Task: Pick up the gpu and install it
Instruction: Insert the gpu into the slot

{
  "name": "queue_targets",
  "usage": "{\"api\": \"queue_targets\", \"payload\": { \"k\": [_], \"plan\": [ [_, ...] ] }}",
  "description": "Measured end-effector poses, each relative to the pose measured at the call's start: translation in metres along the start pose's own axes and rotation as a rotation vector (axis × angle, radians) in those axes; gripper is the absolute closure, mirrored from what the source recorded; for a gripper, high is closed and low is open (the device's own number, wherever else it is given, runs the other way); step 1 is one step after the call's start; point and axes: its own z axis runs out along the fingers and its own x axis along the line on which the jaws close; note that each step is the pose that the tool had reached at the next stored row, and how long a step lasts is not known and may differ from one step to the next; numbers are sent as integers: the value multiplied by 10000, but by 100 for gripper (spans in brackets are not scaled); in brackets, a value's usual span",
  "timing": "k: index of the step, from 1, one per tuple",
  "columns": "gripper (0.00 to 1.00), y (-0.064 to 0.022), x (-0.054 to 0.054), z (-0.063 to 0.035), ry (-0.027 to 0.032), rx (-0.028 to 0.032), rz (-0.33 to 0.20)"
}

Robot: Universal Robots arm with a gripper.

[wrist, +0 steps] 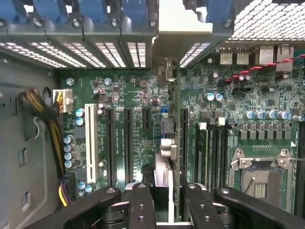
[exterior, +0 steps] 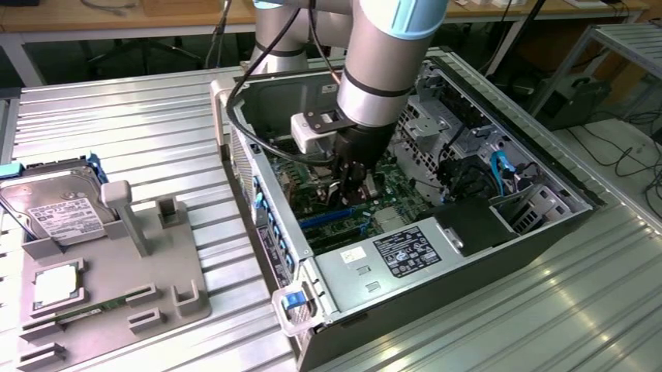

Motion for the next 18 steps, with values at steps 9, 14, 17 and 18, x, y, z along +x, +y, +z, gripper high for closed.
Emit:
{"api": "queue_targets", "payload": {
  "k": [9, 14, 17, 18],
  "plan": [
    [72, 59, 1, 67, 0, 0, -3],
    [72, 61, 2, 79, 2, -9, -1],
    [72, 60, 2, 80, 0, -10, -1],
    [72, 57, 1, 83, -1, -26, -1]
  ]
}}
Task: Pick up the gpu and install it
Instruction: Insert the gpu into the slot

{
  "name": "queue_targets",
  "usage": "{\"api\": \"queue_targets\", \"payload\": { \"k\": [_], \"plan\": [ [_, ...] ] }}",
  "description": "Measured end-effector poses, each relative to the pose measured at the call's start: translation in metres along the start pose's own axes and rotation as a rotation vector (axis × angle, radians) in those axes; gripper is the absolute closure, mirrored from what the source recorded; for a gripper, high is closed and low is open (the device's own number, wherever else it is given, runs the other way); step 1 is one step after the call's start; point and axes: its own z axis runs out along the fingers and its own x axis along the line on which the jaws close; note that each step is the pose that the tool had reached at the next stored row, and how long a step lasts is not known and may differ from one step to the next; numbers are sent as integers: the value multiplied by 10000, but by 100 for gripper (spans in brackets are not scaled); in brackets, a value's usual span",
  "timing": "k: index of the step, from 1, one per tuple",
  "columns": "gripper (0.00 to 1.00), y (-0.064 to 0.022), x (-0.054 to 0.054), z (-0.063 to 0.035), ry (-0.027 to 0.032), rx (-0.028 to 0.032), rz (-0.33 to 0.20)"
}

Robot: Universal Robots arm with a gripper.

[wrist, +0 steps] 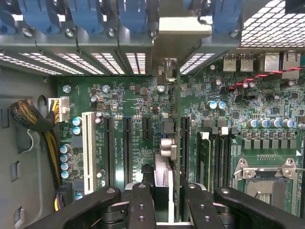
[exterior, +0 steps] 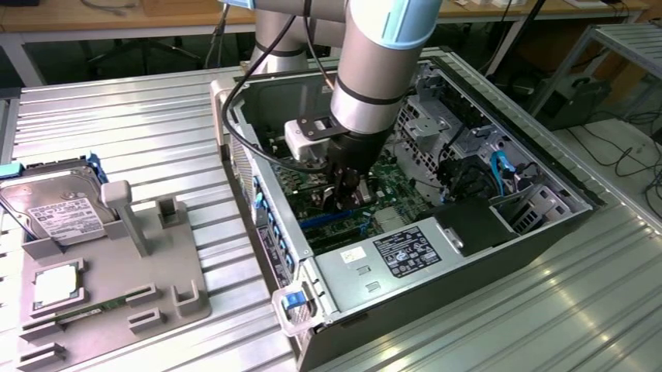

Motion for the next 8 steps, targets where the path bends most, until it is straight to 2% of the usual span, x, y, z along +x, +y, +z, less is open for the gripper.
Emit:
{"api": "queue_targets", "payload": {
  "k": [3, 6, 8],
  "plan": [
    [72, 0, 0, 5, -1, -8, 2],
    [72, 0, 1, 15, 2, -65, 2],
    [72, 0, 1, 18, 3, -77, 3]
  ]
}}
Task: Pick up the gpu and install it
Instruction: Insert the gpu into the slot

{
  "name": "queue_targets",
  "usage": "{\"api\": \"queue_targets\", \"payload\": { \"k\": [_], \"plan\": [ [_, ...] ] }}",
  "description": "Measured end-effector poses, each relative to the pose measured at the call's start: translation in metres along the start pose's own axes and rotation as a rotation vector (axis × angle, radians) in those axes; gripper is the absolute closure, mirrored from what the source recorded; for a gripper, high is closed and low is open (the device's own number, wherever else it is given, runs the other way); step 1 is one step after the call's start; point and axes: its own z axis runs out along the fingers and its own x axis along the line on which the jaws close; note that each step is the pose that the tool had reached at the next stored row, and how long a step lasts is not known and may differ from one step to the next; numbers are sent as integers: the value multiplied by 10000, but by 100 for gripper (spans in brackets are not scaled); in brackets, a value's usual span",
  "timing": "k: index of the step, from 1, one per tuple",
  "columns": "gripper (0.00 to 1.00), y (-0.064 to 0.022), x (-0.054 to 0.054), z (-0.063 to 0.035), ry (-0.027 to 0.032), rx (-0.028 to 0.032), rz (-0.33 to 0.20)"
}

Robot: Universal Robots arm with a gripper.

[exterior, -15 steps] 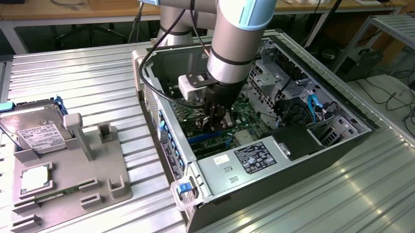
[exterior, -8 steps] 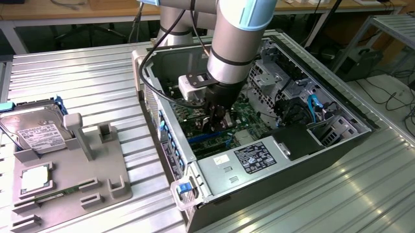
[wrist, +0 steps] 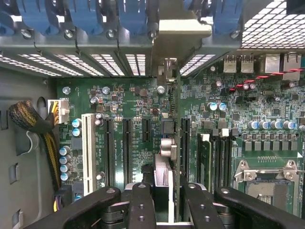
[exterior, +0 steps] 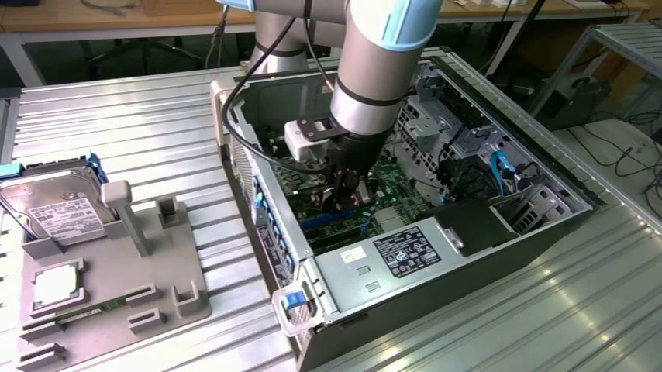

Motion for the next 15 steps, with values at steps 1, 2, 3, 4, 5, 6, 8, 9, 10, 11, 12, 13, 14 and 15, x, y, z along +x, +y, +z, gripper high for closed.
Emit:
{"api": "queue_targets", "payload": {
  "k": [1, 2, 3, 4, 5, 6, 8, 9, 10, 11, 12, 13, 14, 15],
  "plan": [
    [72, 0, 0, 1, 0, 0, 0],
    [72, -1, 0, 2, -3, -1, -1],
    [72, -1, 0, 4, -7, 0, -1],
    [72, -1, -1, 12, -17, 2, -1],
    [72, -1, 0, 21, -17, 1, -1],
    [72, -1, 0, 30, -16, 0, -1],
    [72, -1, 0, 54, -21, 0, -1],
    [72, -1, 1, 68, -24, 0, -1],
    [72, -2, 1, 78, -25, -1, -1],
    [72, -2, 1, 86, -25, -3, -1],
    [72, -2, 1, 91, -24, -5, -1],
    [72, -2, 2, 91, -23, -6, -2],
    [72, -2, 2, 91, -22, -6, -1],
    [72, -2, 2, 91, -22, -6, -1]
  ]
}}
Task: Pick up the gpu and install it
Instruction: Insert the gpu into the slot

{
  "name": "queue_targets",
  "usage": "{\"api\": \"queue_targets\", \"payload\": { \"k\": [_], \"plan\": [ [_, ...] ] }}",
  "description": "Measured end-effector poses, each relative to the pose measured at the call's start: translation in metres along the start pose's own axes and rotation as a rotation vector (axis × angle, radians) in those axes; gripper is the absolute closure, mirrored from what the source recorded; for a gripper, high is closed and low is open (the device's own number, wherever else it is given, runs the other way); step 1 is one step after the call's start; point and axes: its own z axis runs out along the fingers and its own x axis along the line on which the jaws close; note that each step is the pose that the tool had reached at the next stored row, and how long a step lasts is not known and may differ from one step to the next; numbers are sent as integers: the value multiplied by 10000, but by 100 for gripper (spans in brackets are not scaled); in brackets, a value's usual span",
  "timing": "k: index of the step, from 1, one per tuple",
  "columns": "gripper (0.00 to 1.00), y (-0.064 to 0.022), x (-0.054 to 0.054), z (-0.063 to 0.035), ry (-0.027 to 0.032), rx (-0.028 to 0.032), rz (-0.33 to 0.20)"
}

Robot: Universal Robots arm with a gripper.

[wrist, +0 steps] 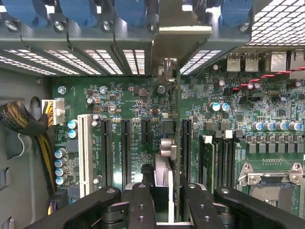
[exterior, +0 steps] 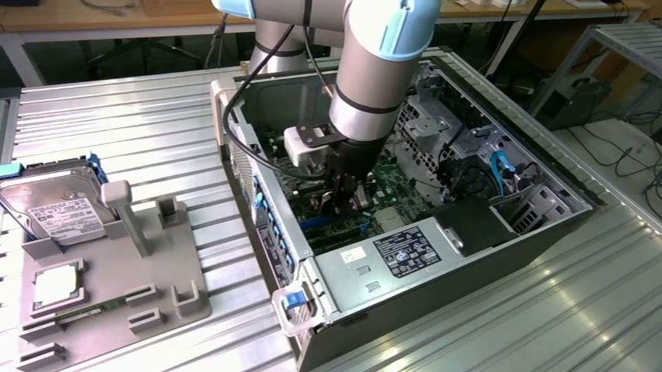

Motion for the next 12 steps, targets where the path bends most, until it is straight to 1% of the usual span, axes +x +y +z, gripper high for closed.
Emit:
{"api": "queue_targets", "payload": {
  "k": [12],
  "plan": [
    [72, -7, -21, 10, -3, 1, 0]
  ]
}}
